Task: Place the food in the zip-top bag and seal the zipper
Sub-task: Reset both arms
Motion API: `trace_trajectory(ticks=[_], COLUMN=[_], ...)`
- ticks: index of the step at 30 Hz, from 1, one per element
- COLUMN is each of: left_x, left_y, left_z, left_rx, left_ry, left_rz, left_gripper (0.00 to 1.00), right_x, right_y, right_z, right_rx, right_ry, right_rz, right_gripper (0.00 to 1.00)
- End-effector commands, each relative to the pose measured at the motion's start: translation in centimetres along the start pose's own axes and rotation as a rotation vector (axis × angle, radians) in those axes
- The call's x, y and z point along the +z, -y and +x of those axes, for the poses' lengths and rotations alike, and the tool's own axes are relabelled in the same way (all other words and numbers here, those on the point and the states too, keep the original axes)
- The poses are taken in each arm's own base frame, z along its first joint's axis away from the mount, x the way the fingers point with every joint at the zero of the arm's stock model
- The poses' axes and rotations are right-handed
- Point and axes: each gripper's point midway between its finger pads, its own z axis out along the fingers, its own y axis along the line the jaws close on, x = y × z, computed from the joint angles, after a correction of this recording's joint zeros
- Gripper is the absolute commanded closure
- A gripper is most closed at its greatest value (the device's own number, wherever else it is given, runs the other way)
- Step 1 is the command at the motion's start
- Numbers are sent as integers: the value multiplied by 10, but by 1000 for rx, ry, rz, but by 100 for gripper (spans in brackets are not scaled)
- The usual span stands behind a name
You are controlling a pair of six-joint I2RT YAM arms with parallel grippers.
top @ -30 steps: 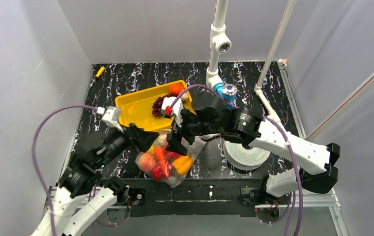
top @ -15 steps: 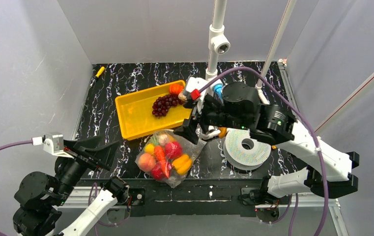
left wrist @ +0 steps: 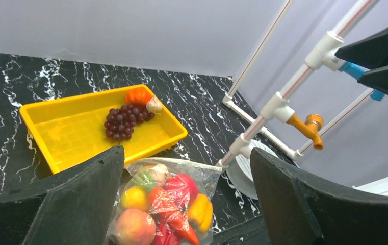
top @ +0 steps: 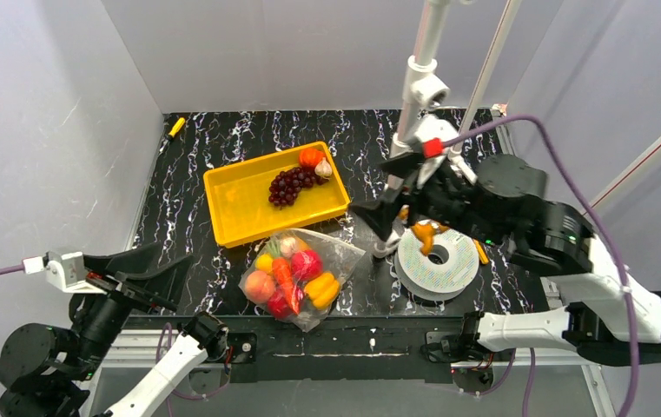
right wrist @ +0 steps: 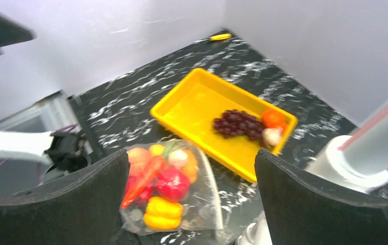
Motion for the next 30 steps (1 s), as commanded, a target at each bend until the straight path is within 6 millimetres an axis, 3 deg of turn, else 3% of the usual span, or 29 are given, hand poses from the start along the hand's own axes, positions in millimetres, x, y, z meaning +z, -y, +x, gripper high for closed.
trace_trajectory(ticks=[1,3,6,15,24,30], left_x=[2,0,-1,4,2,3], left_y=[-7,-9,-10,-6,-8,-6], left_z=[-8,-10,-11,-5,-1,-2], left_rx=[52,59,64,50,48,52], left_ry=[4,13,17,0,-2,-7], left_rz=[-49,-57,-58,-39,-39,-32], left_gripper=[7,7,7,7,7,7], right_x=[-60,-72,-72,-21,-7,6], right_y=[76,82,72,27,-7,-4], right_z=[-18,-11,-9,5,-15,-21], right_rx=[67,71,85,95,145,158], right_ry=[115,109,119,47,87,107], right_rz=[386,413,346,141,-29,-2], right_gripper=[2,2,2,0,0,0])
